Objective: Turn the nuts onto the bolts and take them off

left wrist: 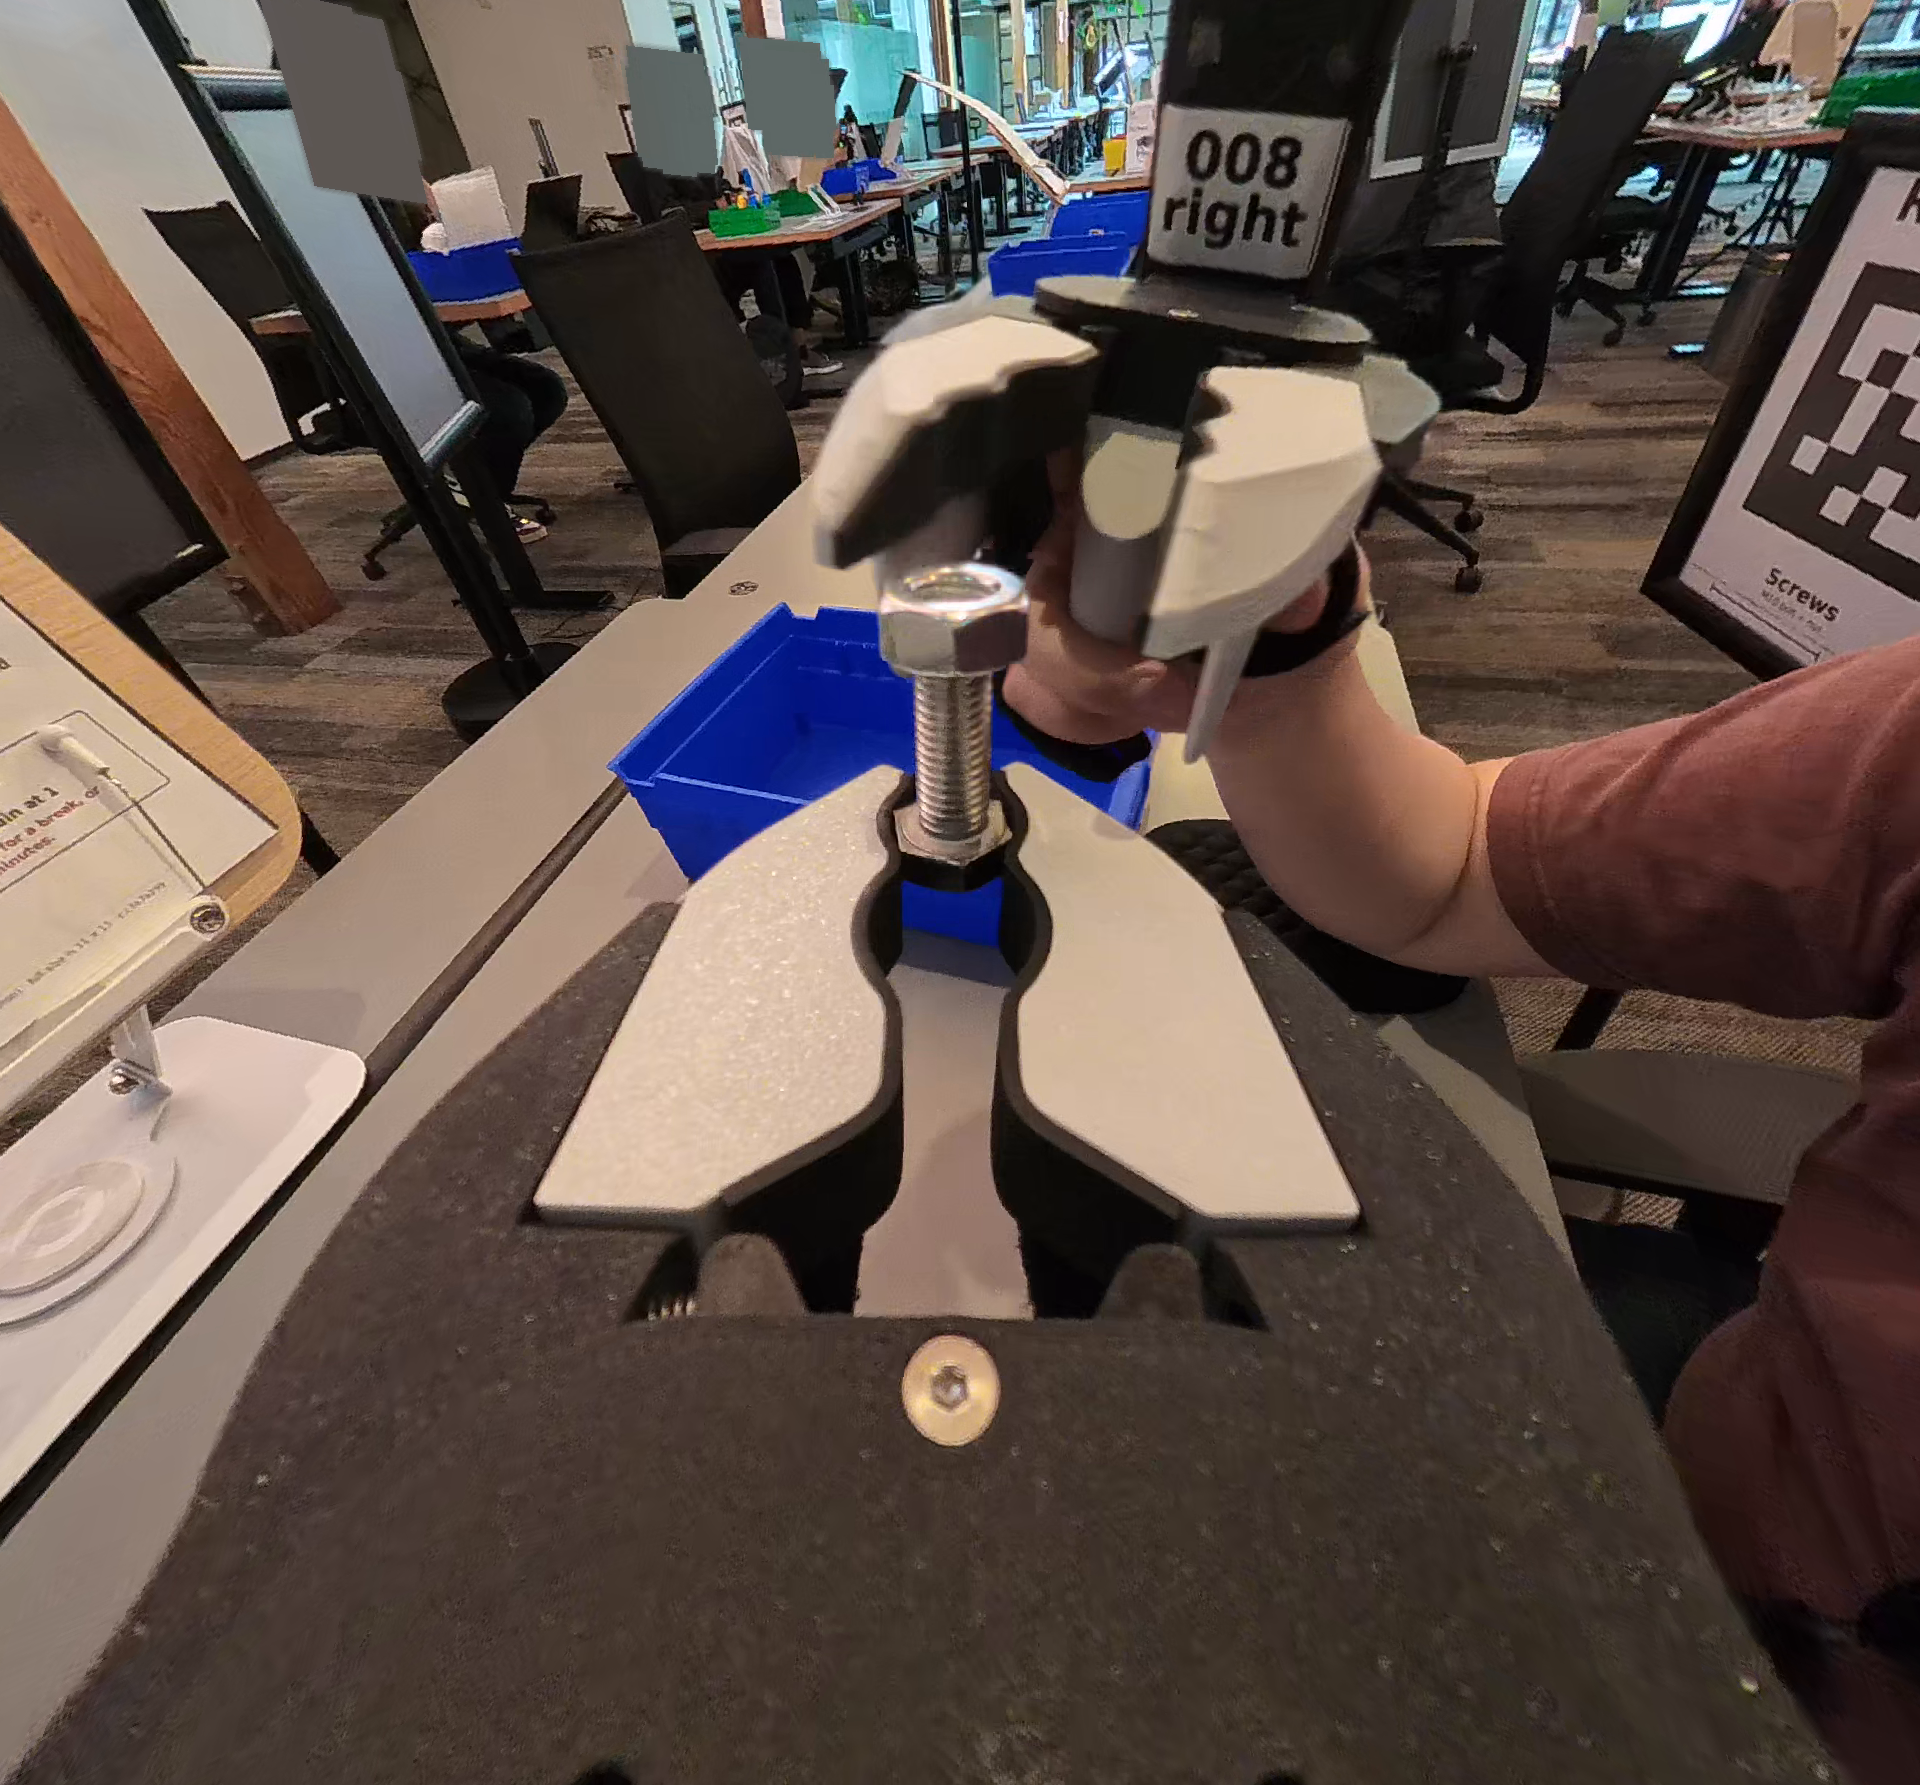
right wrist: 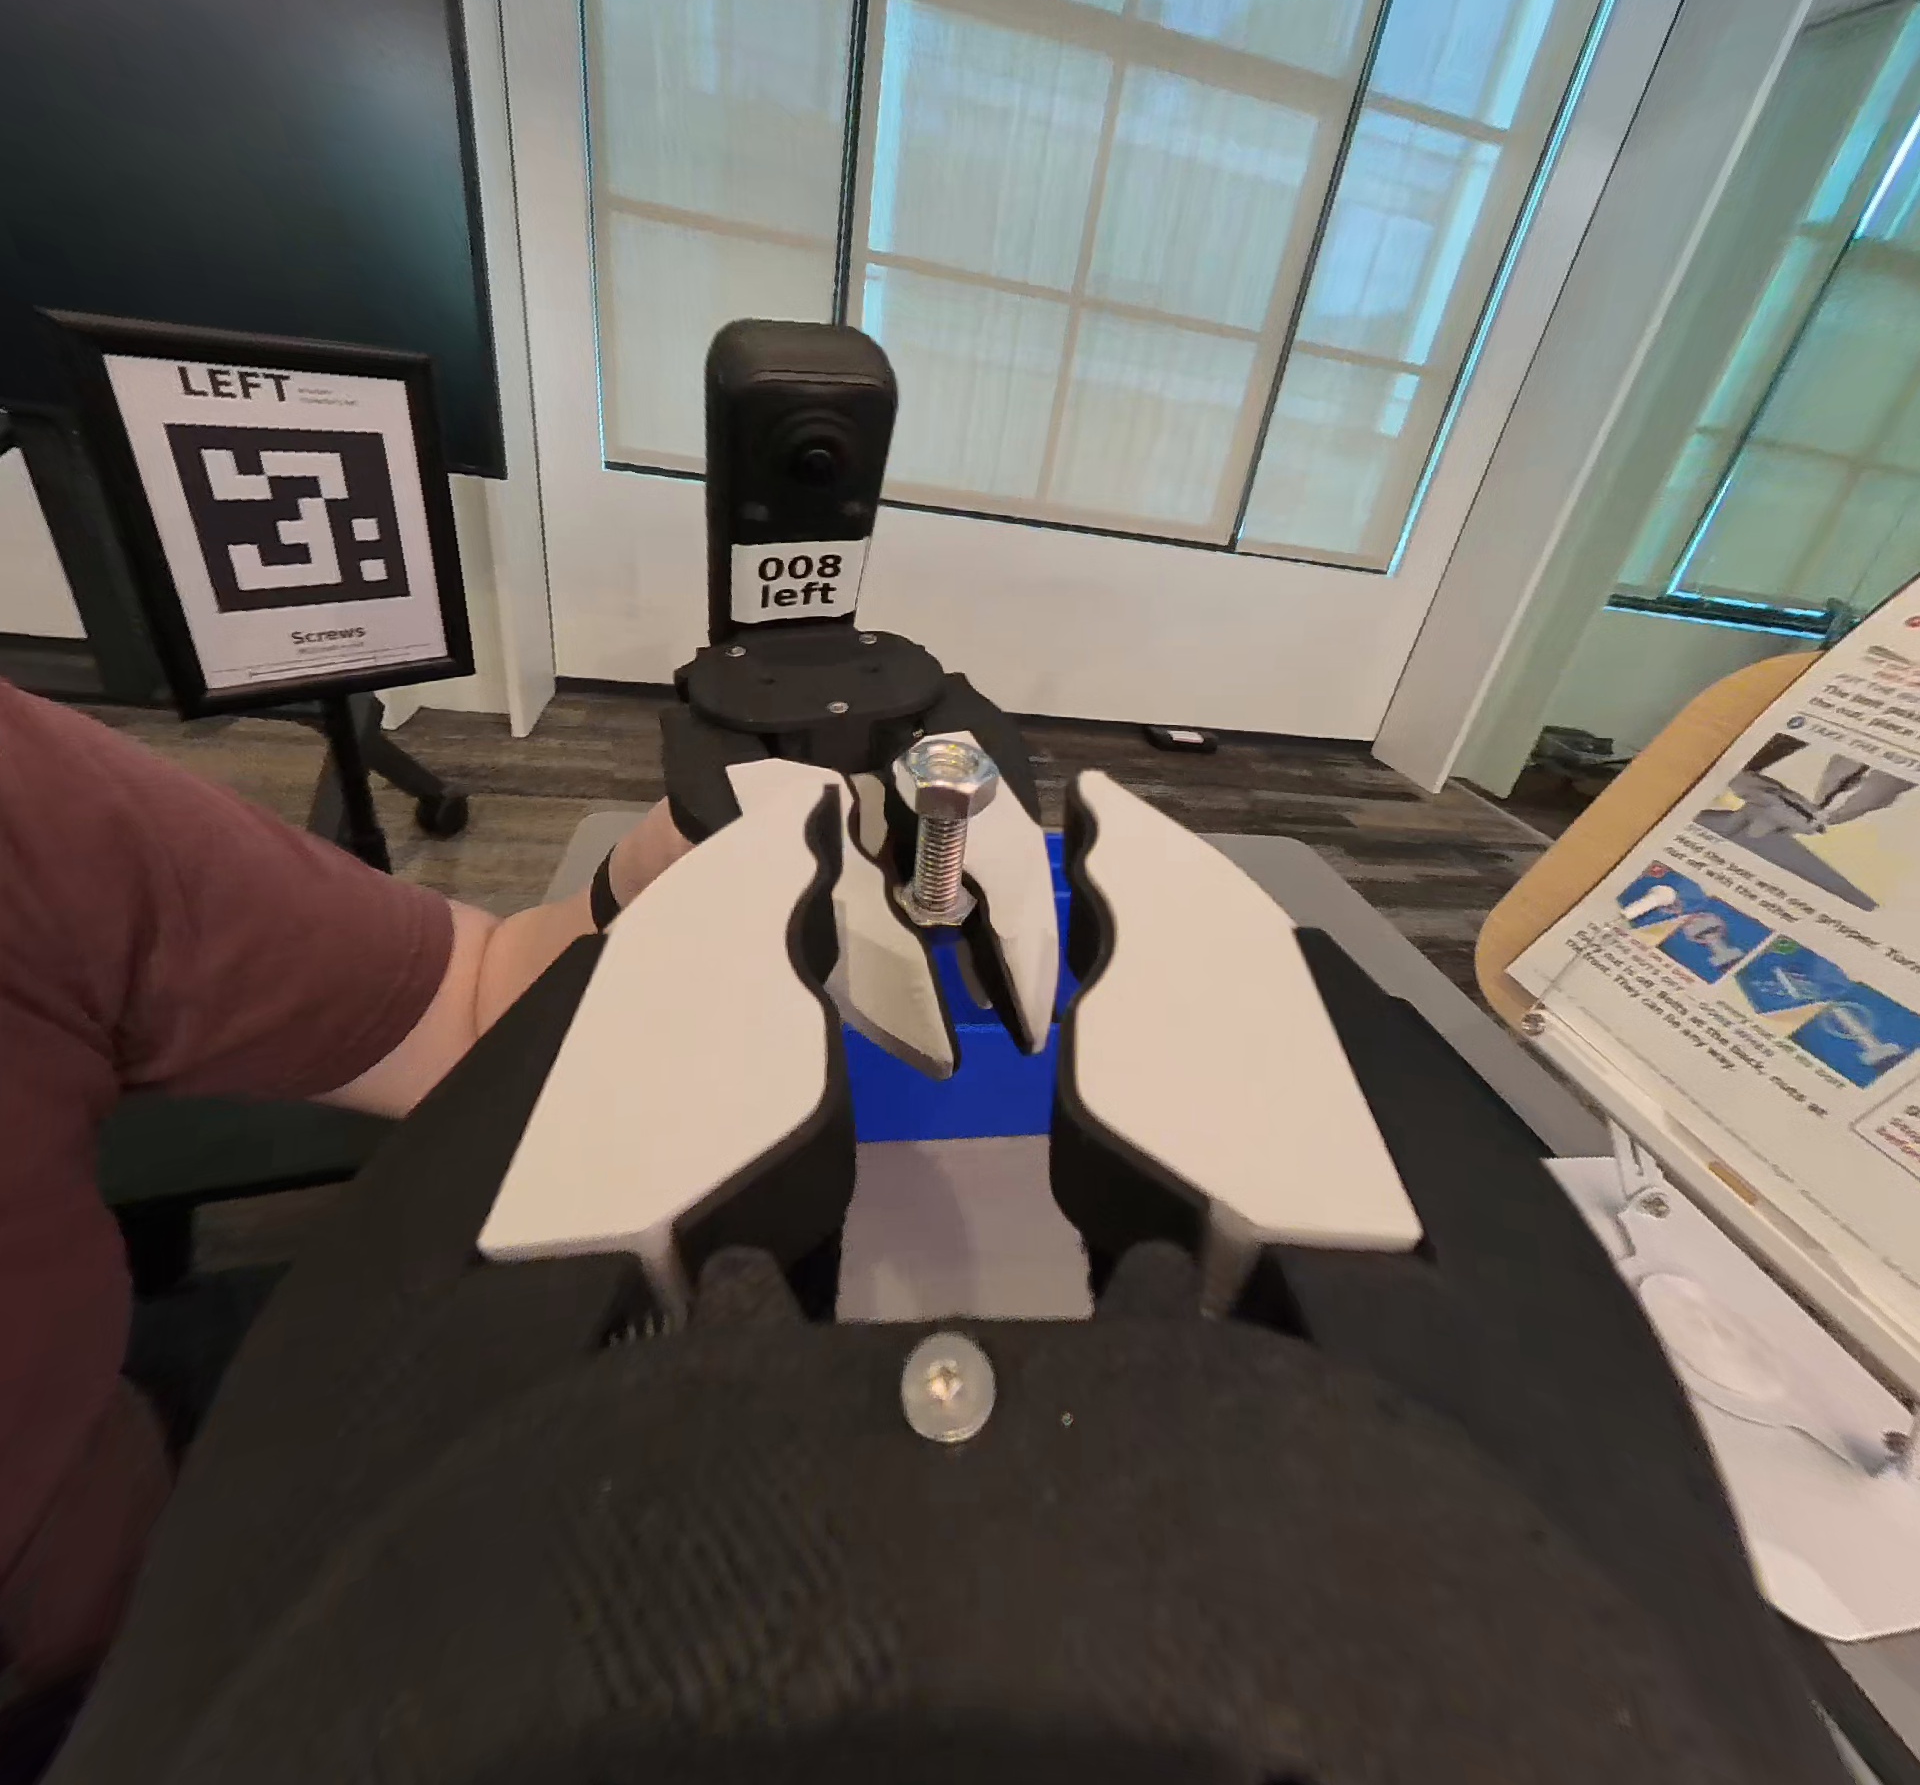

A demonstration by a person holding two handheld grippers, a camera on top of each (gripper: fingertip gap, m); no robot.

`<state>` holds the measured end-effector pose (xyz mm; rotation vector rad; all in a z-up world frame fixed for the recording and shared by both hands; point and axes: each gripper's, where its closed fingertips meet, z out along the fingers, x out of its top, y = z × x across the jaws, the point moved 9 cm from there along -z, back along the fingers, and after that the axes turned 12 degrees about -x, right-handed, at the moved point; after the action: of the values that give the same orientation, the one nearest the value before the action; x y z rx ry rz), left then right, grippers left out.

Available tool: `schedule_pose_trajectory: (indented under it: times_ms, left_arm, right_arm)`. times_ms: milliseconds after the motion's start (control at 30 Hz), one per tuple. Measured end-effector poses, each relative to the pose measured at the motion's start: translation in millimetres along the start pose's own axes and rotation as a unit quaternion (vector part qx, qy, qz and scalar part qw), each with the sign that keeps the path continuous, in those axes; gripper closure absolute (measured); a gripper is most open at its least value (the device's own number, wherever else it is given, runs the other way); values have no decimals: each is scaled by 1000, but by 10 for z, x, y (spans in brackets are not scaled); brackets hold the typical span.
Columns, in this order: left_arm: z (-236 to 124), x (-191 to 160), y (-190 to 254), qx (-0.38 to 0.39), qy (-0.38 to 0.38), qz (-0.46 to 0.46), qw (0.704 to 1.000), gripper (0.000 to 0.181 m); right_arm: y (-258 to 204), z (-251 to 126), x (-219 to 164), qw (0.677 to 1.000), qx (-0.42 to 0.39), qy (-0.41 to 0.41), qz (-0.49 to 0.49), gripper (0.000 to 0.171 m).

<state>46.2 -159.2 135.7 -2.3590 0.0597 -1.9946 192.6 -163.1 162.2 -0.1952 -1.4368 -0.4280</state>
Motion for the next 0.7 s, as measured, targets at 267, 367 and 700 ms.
schedule_pose_trajectory:
  times_ms: [267,367,700]
  left_arm:
    - [-34,-20,-74,16,4,-14,1000,168]
    - [-6,-24,-57,12,1,-10,1000,168]
    - [-13,-33,-82,18,0,-15,1000,168]
  right_arm:
    - [-60,-39,36,998,53,-21,26,134]
    - [-23,6,-8,999,16,-31,18,122]
    - [-54,29,-29,998,-4,-58,9,119]
